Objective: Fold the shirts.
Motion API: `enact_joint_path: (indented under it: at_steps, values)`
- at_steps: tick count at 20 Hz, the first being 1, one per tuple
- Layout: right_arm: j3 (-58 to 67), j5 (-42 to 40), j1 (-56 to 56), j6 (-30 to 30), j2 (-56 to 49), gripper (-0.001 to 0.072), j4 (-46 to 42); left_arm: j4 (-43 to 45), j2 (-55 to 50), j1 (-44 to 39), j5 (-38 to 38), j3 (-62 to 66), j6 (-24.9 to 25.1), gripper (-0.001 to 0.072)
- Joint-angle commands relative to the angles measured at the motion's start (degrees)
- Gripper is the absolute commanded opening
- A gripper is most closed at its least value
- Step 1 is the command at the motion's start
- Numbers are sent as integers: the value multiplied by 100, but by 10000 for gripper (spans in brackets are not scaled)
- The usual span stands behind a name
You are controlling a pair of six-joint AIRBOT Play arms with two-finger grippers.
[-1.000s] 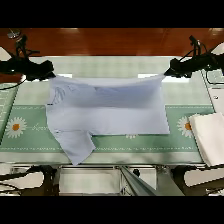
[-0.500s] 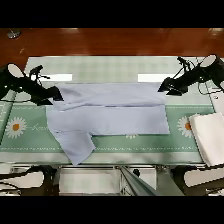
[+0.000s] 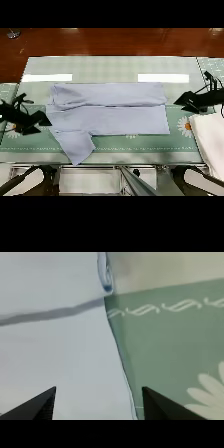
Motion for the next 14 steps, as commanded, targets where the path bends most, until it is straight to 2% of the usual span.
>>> enact_joint_path:
  at_steps: [1, 3, 6, 10, 13, 14]
  values:
    - [-1469, -509, -127, -437, 1010, 622, 855, -785, 774, 839, 79, -1290, 260, 701]
    - [-1803, -640, 70, -457, 1215, 623, 1049, -1248, 968, 975, 247, -1716, 468, 701]
    - [-1871, -675, 396, -452, 1222, 622, 1180, -1729, 990, 758, 527, -2048, 817, 701]
    - [-1864, -717, 444, -396, 1228, 623, 1652, -2022, 988, 208, 1167, -2437, 702, 700]
    - [-1694, -566, -166, -374, 1228, 622, 1589, -2264, 988, -267, 1475, -2651, 719, 696]
    - [-1631, -422, -476, -339, 1228, 622, 1445, -2264, 988, -404, 1447, -2656, 787, 576]
